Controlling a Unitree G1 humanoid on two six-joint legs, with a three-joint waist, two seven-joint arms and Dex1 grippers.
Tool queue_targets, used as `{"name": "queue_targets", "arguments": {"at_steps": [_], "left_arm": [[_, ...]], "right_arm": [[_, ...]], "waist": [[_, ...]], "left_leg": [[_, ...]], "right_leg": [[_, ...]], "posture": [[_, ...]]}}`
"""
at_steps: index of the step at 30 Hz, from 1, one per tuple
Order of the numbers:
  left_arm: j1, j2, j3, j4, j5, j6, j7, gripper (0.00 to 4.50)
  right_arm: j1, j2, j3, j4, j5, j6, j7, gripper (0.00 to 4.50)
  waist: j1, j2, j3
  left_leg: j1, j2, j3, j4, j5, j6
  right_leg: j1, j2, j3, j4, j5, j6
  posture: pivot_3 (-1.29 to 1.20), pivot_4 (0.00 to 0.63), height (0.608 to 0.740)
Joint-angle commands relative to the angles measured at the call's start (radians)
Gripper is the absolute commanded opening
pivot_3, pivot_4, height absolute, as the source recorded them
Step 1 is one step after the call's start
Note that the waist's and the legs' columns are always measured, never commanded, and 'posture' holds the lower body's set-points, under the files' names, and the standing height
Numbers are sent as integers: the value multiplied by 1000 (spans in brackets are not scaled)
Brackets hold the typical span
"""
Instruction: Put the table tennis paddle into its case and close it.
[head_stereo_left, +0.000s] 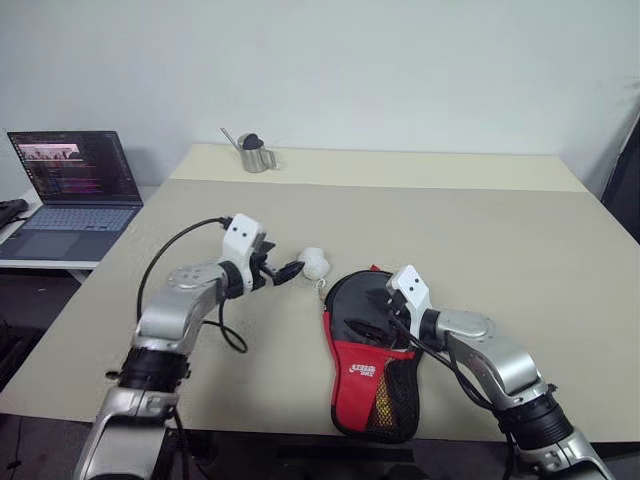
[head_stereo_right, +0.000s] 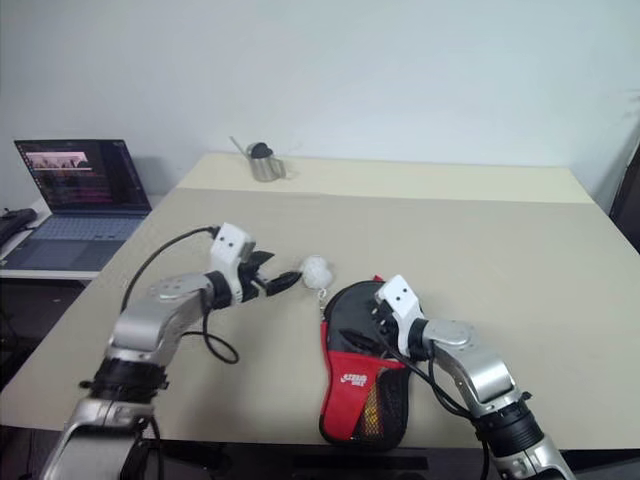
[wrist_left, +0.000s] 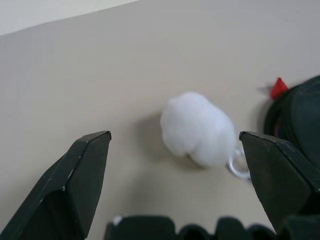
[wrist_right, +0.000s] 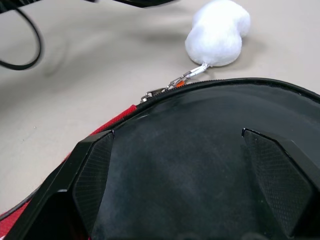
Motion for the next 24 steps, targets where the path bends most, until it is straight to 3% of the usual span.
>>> {"name": "queue_targets", "arguments": {"at_steps": [1,12,24], "left_arm": [[-88,-37,-21,149,47,-89,-38,4500],[-340,-199,-23,733,148,-316,-76,4500],[-358,-236,-13,856,214,-393,-80,4500]], "right_arm": [[-1,13,-9,-35,-6,-9,-8,4487],[26,39,-11,-70,-21,1,-50,4487],[60,21,-9,-109,-53,31,-80,4487]], "waist": [[-2,0,0],[-1,0,0],[-2,0,0]], "left_leg": [[0,0,0,0,0,0],[-2,-1,-1,2,0,0],[-2,-1,-1,4,0,0]], "right_leg": [[0,0,0,0,0,0],[0,0,-1,0,0,0],[0,0,-1,1,0,0]], "posture": [[0,150,740],[0,150,740],[0,150,740]]}}
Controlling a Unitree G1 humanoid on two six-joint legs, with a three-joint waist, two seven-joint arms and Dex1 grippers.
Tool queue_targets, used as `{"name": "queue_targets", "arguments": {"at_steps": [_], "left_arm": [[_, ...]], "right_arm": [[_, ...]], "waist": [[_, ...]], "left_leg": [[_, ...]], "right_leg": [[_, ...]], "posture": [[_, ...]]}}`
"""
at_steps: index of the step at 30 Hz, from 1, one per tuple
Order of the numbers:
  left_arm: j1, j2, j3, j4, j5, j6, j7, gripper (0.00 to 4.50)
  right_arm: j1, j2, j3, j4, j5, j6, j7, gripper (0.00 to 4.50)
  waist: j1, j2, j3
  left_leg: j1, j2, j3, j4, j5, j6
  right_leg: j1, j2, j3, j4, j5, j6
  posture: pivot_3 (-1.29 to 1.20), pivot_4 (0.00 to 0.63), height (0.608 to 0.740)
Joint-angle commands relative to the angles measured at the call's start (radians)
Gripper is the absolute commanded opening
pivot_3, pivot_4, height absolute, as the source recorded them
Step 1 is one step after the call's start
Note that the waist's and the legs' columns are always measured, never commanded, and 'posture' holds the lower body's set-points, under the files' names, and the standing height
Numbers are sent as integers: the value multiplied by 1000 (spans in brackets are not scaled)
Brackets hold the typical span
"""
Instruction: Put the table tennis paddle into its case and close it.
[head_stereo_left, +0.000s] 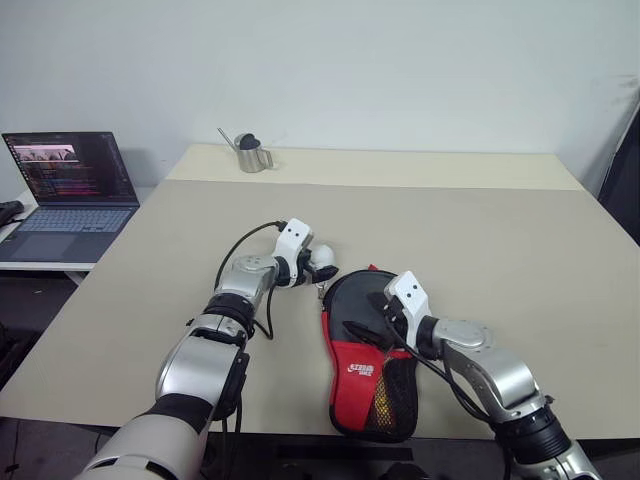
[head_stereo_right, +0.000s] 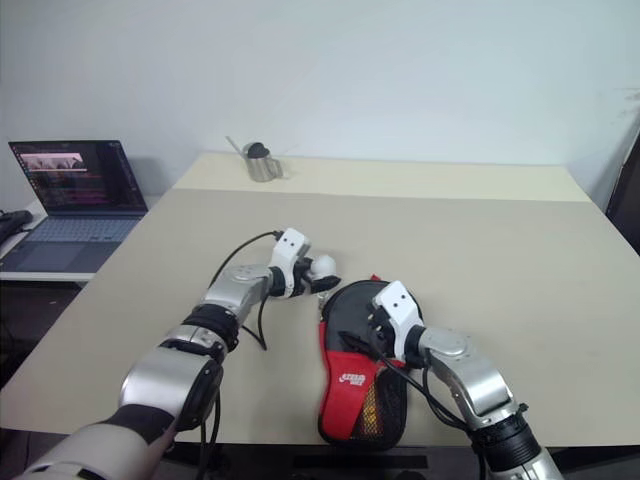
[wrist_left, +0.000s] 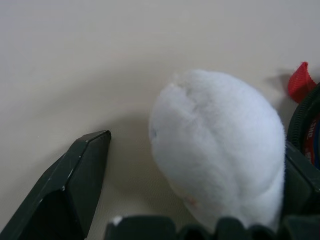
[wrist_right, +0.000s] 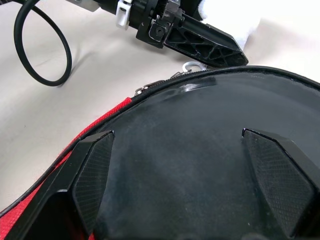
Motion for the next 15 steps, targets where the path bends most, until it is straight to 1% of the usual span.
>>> {"name": "queue_targets", "arguments": {"at_steps": [1,4,8,11,14,15], "left_arm": [[-3,1,18,11,14,-7,-7,4500],[2,-2,24,5,13,-10,-13,3969],[12,-5,32,-16,10,-6,-30,2476],[19,-4,36,-29,9,-3,-41,1437],[29,5,45,-52,4,9,-49,540],[35,10,49,-66,1,15,-52,391]], "right_arm": [[-1,-7,-10,-35,-12,1,-11,4487],[-5,-6,-4,-26,-22,-2,-12,4500],[-6,-5,-2,-15,-41,-6,-15,4500],[-5,-6,-3,-12,-43,-7,-7,4500],[-5,-16,17,-7,-51,-25,18,4500],[-5,-20,27,-1,-59,-32,26,4500]], "waist": [[0,0,0],[0,0,0],[0,0,0],[0,0,0],[0,0,0],[0,0,0]], "left_leg": [[0,0,0,0,0,0],[0,0,0,0,0,0],[0,0,0,1,0,0],[0,0,0,1,0,0],[0,0,0,2,0,0],[0,0,0,3,0,0]], "right_leg": [[0,0,0,0,0,0],[0,0,0,0,0,0],[0,0,0,0,0,0],[0,0,0,1,0,0],[0,0,0,2,0,0],[0,0,0,3,0,0]], "posture": [[0,150,740],[0,150,740],[0,150,740],[0,150,740],[0,150,740],[0,150,740]]}}
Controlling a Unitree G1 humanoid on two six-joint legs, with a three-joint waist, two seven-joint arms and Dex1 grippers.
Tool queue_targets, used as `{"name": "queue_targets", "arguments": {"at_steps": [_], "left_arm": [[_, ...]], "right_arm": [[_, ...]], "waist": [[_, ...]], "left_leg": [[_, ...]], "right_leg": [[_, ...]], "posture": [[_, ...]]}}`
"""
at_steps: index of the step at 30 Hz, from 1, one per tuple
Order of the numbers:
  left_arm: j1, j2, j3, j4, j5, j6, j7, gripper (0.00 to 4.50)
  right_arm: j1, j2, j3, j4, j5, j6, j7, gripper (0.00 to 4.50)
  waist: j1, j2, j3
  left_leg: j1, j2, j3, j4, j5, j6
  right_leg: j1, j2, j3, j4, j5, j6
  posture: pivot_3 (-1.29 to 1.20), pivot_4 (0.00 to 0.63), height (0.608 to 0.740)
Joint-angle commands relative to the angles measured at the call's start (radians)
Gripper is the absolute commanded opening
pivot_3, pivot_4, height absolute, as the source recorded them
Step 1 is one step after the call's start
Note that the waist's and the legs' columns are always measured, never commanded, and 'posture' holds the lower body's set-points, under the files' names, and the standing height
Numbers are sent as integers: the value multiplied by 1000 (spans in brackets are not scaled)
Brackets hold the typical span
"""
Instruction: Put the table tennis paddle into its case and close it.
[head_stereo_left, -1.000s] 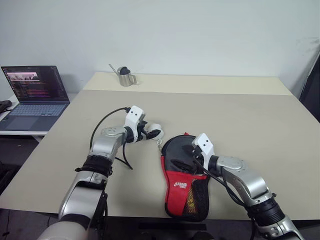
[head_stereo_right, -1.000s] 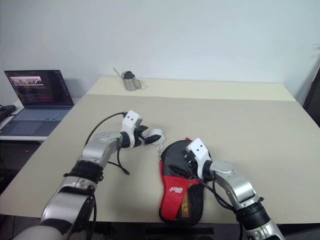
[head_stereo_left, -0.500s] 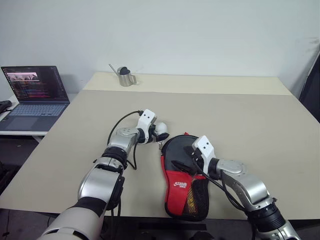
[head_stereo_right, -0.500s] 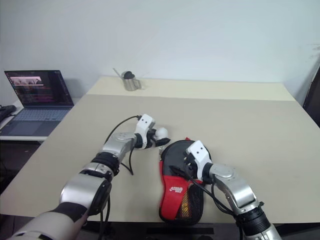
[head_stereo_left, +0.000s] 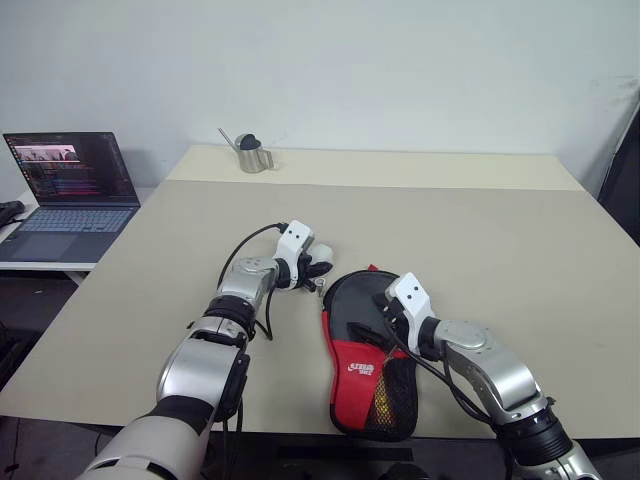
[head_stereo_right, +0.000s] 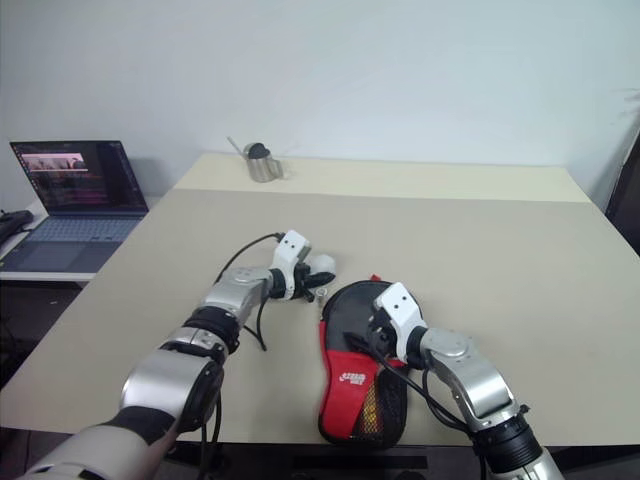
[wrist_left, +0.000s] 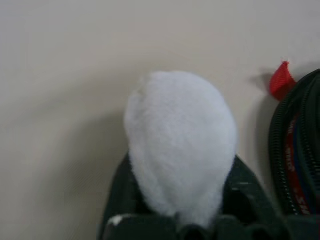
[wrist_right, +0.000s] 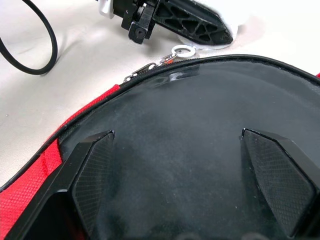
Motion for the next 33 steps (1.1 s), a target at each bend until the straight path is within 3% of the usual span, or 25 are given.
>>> {"name": "queue_targets", "arguments": {"at_steps": [1,6,11,20,33], "left_arm": [[19,20,20,-55,-5,22,-10,322],[47,42,8,-109,11,33,-26,314],[-3,25,-18,-47,57,-3,-3,313],[-122,-59,-65,137,174,-138,171,313],[-157,-109,-70,206,257,-204,299,312]], "right_arm": [[-7,-16,30,2,-19,-37,35,4500],[-14,-31,75,63,-53,2,59,4500],[-13,-30,82,85,-74,16,47,4500],[13,-19,79,89,-86,49,22,4500],[53,2,83,73,-86,89,-22,4500]], "waist": [[0,0,0],[-4,0,0],[-3,-1,-1],[1,-3,-3],[1,-5,-6]], "left_leg": [[0,0,0,1,0,0],[1,0,0,2,0,0],[3,1,0,3,0,0],[4,0,0,4,0,0],[11,0,-1,4,0,0]], "right_leg": [[0,0,0,1,0,0],[0,1,1,4,0,0],[1,1,1,5,0,0],[4,1,-1,5,0,1],[14,1,-4,1,0,2]], "posture": [[0,150,740],[0,150,740],[0,150,740],[0,150,740],[0,150,740]]}}
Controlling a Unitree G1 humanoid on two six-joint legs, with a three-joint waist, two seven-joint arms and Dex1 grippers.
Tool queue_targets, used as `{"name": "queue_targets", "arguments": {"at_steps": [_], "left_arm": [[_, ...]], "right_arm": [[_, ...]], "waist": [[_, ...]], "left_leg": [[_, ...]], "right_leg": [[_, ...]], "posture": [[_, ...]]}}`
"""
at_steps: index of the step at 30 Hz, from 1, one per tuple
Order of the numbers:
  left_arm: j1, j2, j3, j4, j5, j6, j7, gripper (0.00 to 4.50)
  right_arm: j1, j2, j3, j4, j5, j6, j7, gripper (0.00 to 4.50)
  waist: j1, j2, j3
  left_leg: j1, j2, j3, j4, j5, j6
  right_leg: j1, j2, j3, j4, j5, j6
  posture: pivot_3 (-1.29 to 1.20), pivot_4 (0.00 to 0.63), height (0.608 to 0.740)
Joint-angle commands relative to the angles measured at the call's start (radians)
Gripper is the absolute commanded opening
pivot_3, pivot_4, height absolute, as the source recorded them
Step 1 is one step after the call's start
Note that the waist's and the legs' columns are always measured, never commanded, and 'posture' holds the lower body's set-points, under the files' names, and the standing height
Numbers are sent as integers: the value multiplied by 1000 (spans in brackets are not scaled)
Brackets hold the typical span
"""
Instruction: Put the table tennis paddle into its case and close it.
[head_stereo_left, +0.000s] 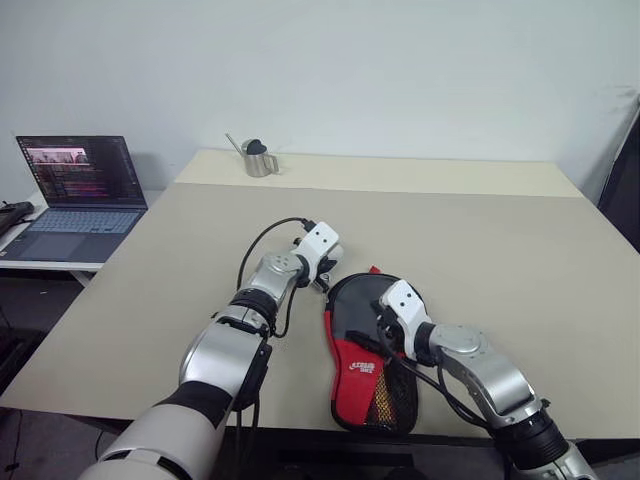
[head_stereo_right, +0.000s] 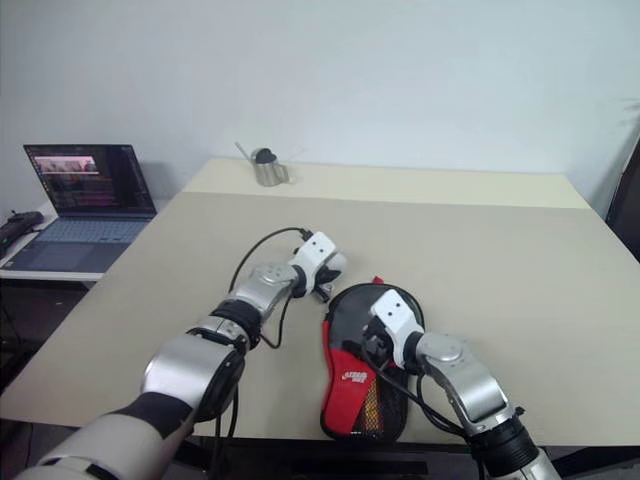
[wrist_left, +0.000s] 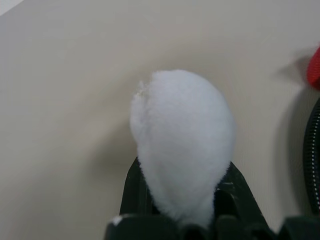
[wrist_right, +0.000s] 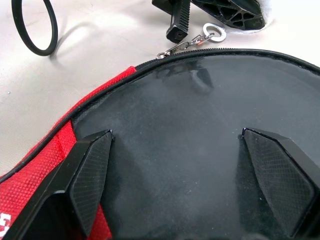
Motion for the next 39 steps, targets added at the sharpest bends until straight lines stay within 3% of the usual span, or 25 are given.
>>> {"name": "queue_targets", "arguments": {"at_steps": [1,12,25,39], "left_arm": [[-48,-10,8,-2,18,-28,41,312],[-103,-39,2,13,69,-49,116,312],[-199,-117,-47,34,187,-91,251,312],[-263,-284,-148,43,319,-164,306,311]], "right_arm": [[40,-3,30,57,-20,61,-9,4500],[74,-25,13,41,-26,77,-22,4500],[195,-38,9,-145,-2,189,-73,4500],[328,-25,8,-308,14,280,-158,4500]], "waist": [[0,0,0],[0,0,0],[5,0,0],[9,0,0]], "left_leg": [[0,0,0,0,0,0],[0,0,-1,-1,0,0],[-7,-1,-7,-1,0,0],[-9,-3,-9,-2,0,0]], "right_leg": [[0,0,0,0,0,0],[2,0,-2,-5,0,1],[0,-2,-10,-8,0,1],[0,-3,-11,-9,-3,5]], "posture": [[0,150,740],[0,150,740],[0,150,740],[0,150,740]]}}
